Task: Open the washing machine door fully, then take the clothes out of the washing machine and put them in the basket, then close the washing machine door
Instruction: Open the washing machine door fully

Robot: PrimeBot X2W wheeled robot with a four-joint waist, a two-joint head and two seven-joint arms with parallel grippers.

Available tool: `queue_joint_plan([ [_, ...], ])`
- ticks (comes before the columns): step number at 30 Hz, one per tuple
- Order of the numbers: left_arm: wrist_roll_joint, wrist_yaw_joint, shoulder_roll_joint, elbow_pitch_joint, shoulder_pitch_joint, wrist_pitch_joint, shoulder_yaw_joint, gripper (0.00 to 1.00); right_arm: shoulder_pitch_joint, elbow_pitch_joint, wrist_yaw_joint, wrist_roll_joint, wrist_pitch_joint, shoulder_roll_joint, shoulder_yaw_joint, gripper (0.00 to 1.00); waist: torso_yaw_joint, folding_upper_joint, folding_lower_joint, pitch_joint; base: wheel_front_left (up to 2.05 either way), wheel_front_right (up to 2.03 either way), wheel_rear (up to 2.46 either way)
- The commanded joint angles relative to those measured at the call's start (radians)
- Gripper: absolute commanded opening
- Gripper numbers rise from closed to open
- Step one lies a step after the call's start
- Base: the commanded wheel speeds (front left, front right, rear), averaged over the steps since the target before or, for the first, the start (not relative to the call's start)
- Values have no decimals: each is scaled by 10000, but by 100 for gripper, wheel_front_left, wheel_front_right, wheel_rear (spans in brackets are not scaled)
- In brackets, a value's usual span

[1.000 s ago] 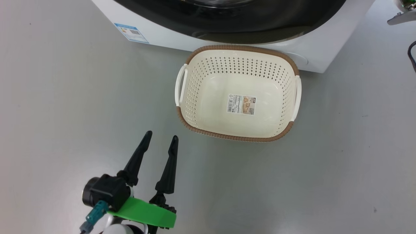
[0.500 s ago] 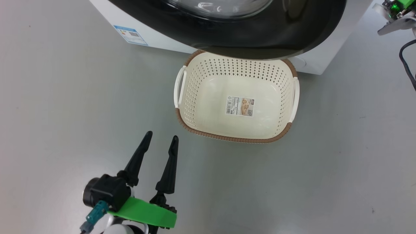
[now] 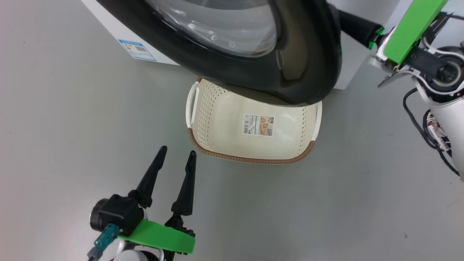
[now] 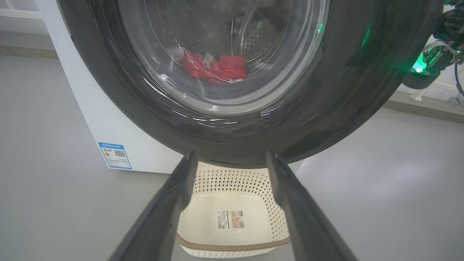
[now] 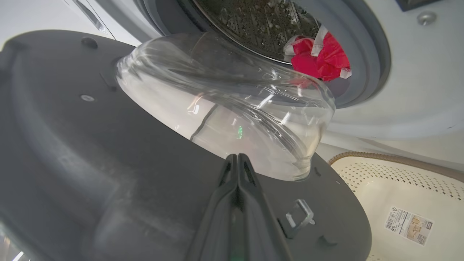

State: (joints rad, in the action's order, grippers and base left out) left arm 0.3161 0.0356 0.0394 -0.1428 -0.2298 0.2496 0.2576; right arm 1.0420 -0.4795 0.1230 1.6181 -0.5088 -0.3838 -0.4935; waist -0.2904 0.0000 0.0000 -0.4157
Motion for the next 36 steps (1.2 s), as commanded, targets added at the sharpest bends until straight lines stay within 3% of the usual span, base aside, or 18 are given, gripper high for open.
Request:
queue_joint_plan([
  [1,-146,-26,108,211,66,122,-371,100,-385,397,77,4,-145,200,-49,0,67,0,0,65,0,0,0],
  [16,-229,51,108,158,12,122,-432,100,-633,444,77,-416,354,184,206,1,126,0,0,245,0,0,0],
  [19,-281,96,108,90,-47,122,-529,100,-815,372,77,-485,605,100,314,33,174,0,0,386,0,0,0],
  [21,-357,147,108,47,-70,122,-599,100,-984,354,77,-516,719,25,356,44,235,0,0,476,0,0,0],
  [22,-397,175,108,13,-75,122,-639,100,-1096,353,77,-543,813,-7,377,56,272,0,0,527,0,0,0],
  [23,-442,203,108,-25,-77,122,-680,100,-1217,360,77,-559,873,-39,384,91,313,0,0,575,0,0,0],
  [24,-482,231,108,-58,-74,122,-726,100,-1339,353,77,-555,910,-70,391,100,362,0,0,623,0,0,0],
  [36,-757,491,108,-320,332,122,-1305,100,-3294,579,77,-732,1785,-271,271,100,1159,0,0,1314,0,0,0],
])
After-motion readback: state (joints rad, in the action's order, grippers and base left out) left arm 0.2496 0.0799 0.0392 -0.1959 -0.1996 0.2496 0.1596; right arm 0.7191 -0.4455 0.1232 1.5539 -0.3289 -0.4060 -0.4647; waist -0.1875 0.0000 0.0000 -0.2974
